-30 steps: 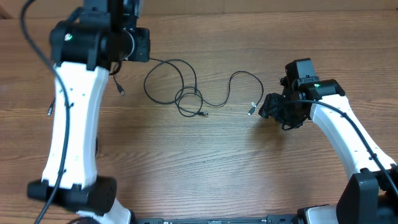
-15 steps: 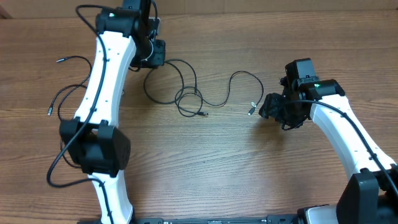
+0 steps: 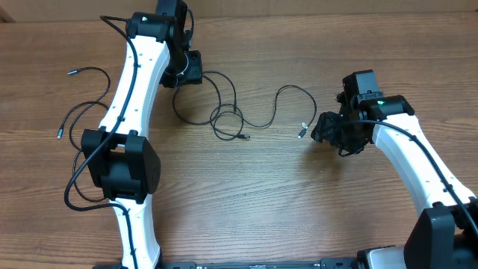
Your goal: Untangle cables
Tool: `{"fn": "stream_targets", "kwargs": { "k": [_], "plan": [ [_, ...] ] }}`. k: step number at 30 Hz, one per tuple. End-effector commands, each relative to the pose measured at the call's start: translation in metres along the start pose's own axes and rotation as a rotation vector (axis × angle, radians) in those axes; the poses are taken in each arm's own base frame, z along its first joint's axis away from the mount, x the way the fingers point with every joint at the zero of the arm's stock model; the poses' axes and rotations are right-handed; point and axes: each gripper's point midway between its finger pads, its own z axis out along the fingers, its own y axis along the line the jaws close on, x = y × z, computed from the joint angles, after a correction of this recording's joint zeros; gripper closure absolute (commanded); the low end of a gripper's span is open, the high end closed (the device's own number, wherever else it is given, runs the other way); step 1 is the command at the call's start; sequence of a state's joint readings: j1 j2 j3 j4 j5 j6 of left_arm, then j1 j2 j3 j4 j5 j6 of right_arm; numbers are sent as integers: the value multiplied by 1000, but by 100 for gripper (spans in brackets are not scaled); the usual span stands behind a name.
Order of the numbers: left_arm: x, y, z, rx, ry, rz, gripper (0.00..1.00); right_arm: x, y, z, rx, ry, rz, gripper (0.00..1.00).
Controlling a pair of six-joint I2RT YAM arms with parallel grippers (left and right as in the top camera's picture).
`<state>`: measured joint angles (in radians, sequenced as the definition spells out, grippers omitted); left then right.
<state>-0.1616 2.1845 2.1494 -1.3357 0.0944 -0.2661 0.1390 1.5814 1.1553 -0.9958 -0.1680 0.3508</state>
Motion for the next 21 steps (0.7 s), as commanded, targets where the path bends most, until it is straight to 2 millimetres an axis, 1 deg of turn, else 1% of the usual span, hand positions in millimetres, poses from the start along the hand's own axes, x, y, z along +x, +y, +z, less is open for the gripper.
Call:
{"fn": "stream_targets", "kwargs": {
  "k": [1, 2, 4, 6, 7, 11, 14, 16, 18, 19, 21],
  "plan": [
    [-7, 13, 2, 2, -4, -92, 51, -1, -2, 0, 9, -6, -7, 35],
    [-10, 21, 1, 1, -12, -145, 43, -1, -2, 0, 9, -7, -7, 35],
    [-13, 27, 1, 0, -18, -208, 29, -2, -2, 0, 9, -7, -7, 35],
    [-16, 27, 0, 18, -27, -235, 18, -2, -2, 0, 8, -8, -7, 35],
    [-18, 25, 0, 34, -31, -223, 16, -2, -2, 0, 8, -8, -7, 35],
    [-28, 7, -1, 118, -64, -93, 15, -2, -2, 0, 8, -8, -6, 35],
    [-39, -5, -2, 130, -118, -47, 16, -2, -2, 0, 8, -8, -7, 35],
    [-44, -13, -1, 139, -144, -31, 19, -2, -2, 0, 8, -9, -7, 35],
    [-48, -17, 1, 131, -162, -19, 25, -2, -1, 0, 7, -10, -7, 35],
    [-48, -19, 4, 124, -164, -14, 28, -2, -1, 0, 7, -10, -7, 35],
    [-45, -29, 18, 125, -141, 2, 29, -2, -1, 0, 7, -10, -7, 35]
  ]
}}
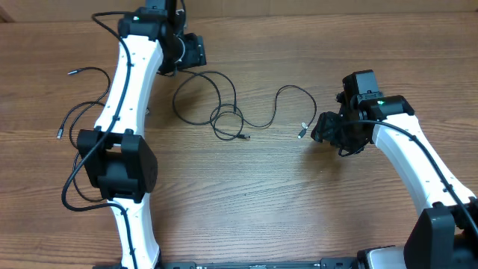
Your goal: Untangle cables
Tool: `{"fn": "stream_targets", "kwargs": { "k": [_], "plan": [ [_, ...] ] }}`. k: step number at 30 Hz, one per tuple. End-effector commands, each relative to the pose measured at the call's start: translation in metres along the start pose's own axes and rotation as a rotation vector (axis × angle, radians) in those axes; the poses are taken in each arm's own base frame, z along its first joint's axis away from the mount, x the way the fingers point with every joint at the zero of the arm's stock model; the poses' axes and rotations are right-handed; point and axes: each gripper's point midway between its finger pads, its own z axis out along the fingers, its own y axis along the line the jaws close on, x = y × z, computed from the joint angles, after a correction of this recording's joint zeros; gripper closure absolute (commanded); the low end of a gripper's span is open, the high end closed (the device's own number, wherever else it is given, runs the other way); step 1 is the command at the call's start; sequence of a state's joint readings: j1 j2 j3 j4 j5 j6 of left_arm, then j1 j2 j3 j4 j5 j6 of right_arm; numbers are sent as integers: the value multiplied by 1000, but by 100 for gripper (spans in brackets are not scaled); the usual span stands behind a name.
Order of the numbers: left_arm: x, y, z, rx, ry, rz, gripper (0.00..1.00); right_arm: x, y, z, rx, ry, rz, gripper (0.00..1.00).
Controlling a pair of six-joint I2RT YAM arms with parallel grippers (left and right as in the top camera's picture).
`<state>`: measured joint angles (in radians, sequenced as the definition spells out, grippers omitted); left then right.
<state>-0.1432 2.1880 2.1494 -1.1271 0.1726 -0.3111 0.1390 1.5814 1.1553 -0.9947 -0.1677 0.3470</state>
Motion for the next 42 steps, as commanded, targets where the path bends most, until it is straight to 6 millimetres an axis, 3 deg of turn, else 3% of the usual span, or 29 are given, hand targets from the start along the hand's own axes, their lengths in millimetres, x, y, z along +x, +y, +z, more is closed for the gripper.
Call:
{"fn": "stream_targets", "kwargs": {
  "k": [1, 8, 16, 21, 27, 42],
  "plan": [
    [11, -11, 30, -2, 53, 40, 30, -2, -2, 0, 7, -9, -3, 35],
    [40, -19, 82, -24, 163, 68, 38, -2, -2, 0, 7, -9, -3, 35],
    [53, -13, 121, -87, 197, 50, 32, -2, -2, 0, 7, -8, -3, 34],
    [55, -4, 125, -159, 189, 66, 33, -1, -2, 0, 9, -6, -3, 34],
    [59, -9, 127, -172, 194, 73, 36, -1, -2, 0, 8, -6, -2, 34],
    [75, 2, 138, -256, 232, 79, 40, 0, -3, 0, 11, 1, -1, 35]
  ]
}}
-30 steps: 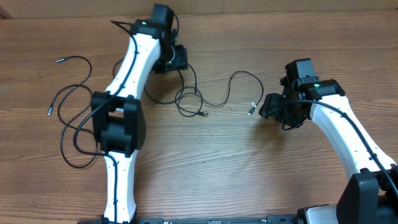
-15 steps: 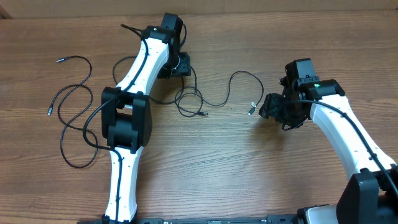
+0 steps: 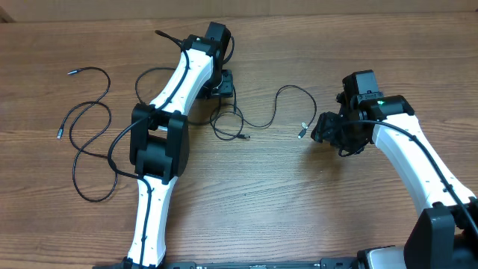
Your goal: Untangle cables
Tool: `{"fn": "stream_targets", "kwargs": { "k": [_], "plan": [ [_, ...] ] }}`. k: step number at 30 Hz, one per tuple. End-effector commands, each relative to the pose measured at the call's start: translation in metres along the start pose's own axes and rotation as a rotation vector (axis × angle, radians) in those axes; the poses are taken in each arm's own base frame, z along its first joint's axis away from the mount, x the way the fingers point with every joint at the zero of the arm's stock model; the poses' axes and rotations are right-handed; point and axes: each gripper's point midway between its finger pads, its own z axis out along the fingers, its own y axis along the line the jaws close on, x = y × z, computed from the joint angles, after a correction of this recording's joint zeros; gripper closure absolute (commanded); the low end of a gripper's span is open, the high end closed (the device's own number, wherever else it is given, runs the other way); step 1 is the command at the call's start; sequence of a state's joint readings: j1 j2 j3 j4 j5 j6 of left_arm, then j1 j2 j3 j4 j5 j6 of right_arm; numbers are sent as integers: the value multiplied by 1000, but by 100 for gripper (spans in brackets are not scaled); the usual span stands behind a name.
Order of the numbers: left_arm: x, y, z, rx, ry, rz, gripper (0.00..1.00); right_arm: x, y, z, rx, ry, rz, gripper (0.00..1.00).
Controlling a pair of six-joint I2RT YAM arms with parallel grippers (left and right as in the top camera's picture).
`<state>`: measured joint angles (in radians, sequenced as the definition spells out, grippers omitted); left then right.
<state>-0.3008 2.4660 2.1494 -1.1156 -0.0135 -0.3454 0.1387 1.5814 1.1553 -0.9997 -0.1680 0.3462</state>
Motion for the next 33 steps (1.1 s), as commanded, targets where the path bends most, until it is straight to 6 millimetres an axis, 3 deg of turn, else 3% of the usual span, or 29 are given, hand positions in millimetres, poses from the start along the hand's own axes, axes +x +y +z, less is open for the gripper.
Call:
{"fn": "stream_targets", "kwargs": {
  "k": [1, 5, 13, 19, 22, 25, 29, 33],
  "plan": [
    [6, 5, 10, -31, 22, -19, 40, -1, -2, 0, 10, -3, -1, 35],
    [13, 8, 16, -41, 44, -19, 42, 0, -2, 0, 10, -3, -1, 35],
    [18, 9, 17, -47, 65, -26, 59, 0, -2, 0, 11, 0, -1, 35],
    [22, 11, 16, -52, 83, -33, 76, 1, -3, 0, 13, 3, 0, 35],
    [24, 11, 15, -53, 88, -33, 91, 1, -3, 0, 13, 3, 0, 35],
    [25, 12, 13, -56, 92, -34, 96, 1, -3, 0, 13, 4, 0, 35],
    [21, 18, -1, -60, 89, -47, 96, 2, -3, 0, 15, 9, 1, 35],
    [-3, 53, -46, -146, -16, -162, 96, 4, -4, 0, 18, 14, 2, 36]
  ]
}}
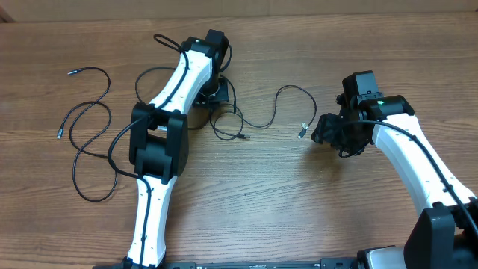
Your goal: Untangle cables
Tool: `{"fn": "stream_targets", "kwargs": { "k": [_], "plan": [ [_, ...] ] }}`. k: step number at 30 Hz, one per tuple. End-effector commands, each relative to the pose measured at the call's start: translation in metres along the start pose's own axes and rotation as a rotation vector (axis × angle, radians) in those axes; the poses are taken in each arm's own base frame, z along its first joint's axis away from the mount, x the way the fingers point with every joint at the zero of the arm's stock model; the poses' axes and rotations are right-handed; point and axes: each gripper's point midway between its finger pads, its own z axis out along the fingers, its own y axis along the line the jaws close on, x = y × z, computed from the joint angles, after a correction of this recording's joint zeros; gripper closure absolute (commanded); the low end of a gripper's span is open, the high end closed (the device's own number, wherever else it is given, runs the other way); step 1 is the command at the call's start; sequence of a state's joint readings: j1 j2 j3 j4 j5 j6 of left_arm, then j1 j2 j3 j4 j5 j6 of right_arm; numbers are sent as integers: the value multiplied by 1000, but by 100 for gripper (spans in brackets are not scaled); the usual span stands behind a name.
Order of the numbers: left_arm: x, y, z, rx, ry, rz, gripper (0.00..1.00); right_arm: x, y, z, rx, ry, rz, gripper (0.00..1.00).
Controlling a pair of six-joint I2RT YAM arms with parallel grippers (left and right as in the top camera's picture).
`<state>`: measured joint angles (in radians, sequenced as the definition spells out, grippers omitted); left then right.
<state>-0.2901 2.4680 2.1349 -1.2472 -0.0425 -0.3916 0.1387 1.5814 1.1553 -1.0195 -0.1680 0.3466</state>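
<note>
Two thin black cables lie on the wooden table. One cable [258, 118] forms small loops at the centre and runs right to a light plug [302, 131]. The other cable [88, 127] sprawls in large loops at the left. My left gripper [217, 90] is low over the upper edge of the centre loops; its fingers are hidden under the wrist, so I cannot tell its state. My right gripper [325, 128] sits just right of the light plug, its jaws too dark to read.
The table's far edge [299, 16] runs along the top of the view. The left arm's own black hose [146, 78] arcs beside its white link, close to the centre loops.
The left gripper has shifted slightly, staying over the top of the centre loops. Cables and the right arm look unchanged.
The left arm began stretched over the left of the table, gripper near the top of the centre cable. It then stood a bit farther back. Later the arm had swung right, uncovering the left cable, with its gripper over the centre loops, where it remains.
</note>
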Motion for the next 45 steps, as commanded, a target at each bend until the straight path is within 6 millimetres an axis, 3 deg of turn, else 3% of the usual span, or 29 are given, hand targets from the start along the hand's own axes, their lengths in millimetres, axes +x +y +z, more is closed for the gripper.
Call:
{"fn": "stream_targets", "kwargs": {
  "k": [1, 3, 8, 13, 15, 20, 34, 37, 41, 45],
  "plan": [
    [-34, 44, -61, -68, -165, -135, 96, 0, -2, 0, 11, -2, -2, 36],
    [-46, 107, -121, -168, -278, -240, 96, 1, -3, 0, 12, 1, -1, 36],
    [-33, 213, -200, -353, -419, -421, 96, 1, -3, 0, 12, 1, -1, 35],
    [-7, 288, -253, -374, -512, -599, 96, 1, -3, 0, 12, 1, -1, 36],
    [2, 303, -264, -340, -527, -645, 96, 1, -3, 0, 12, 1, -1, 36],
    [9, 303, -260, -180, -492, -659, 96, 0, -2, 0, 10, -2, -1, 36],
    [11, 299, -254, -176, -463, -651, 96, 3, -4, 0, 16, 12, 1, 36],
    [3, 291, -254, -113, -481, -642, 74, 3, -4, 0, 17, 12, 1, 36],
    [-10, 279, -258, -25, -516, -637, 64, 4, -4, 0, 17, 13, 2, 35],
    [-17, 278, -261, -6, -544, -635, 64, 5, -4, 0, 19, 18, 3, 35]
  ]
}}
